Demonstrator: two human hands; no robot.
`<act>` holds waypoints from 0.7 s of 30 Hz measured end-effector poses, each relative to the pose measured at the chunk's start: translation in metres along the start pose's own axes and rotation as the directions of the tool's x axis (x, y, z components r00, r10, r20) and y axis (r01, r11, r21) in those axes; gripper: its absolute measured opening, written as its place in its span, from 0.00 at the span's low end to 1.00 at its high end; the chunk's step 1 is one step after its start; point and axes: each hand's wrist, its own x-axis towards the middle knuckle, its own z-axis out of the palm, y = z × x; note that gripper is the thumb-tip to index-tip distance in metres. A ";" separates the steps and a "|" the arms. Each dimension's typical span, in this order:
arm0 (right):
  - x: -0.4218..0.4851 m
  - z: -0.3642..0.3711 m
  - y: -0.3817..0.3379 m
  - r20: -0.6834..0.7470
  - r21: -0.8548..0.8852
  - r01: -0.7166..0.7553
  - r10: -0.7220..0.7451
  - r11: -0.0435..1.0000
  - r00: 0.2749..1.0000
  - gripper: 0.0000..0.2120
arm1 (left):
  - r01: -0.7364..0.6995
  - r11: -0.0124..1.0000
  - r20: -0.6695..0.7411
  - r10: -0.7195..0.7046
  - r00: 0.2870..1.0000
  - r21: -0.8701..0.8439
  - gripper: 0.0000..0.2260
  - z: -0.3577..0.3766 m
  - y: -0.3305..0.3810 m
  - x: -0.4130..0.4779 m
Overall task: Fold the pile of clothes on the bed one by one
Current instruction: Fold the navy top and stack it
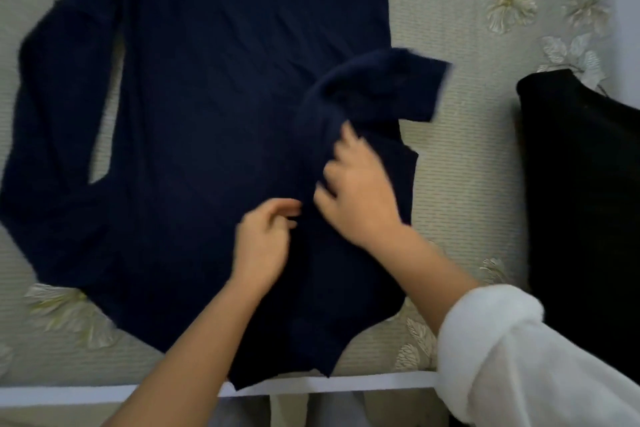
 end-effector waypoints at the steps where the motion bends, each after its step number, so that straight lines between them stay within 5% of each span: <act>1: -0.011 0.015 -0.001 0.199 -0.037 0.033 -0.025 0.999 0.980 0.11 | 0.051 0.998 -0.077 -0.053 0.996 -0.032 0.18 -0.019 -0.003 0.006; 3: -0.031 0.039 0.002 0.326 -0.049 0.049 -0.030 0.998 0.945 0.14 | 0.103 0.993 -0.154 -0.112 0.982 -0.062 0.16 -0.050 -0.006 0.015; 9: -0.042 0.047 0.003 0.248 0.009 -0.029 0.026 1.000 0.968 0.24 | 0.062 0.997 -0.129 -0.055 0.990 0.048 0.10 -0.068 0.010 0.052; 13: -0.040 0.045 0.003 0.285 0.006 -0.018 0.015 1.000 0.958 0.29 | -0.175 0.954 -0.196 0.225 0.954 0.244 0.12 -0.047 0.041 0.078; 16: -0.040 0.047 0.001 0.288 -0.019 0.011 -0.005 1.000 0.958 0.26 | -0.319 0.867 -0.081 0.375 0.923 0.382 0.14 -0.026 0.061 0.093; 21: -0.041 0.051 0.002 0.317 -0.105 0.078 -0.041 0.991 0.948 0.26 | 0.036 0.682 0.009 -0.063 0.998 0.730 0.45 -0.010 0.085 0.130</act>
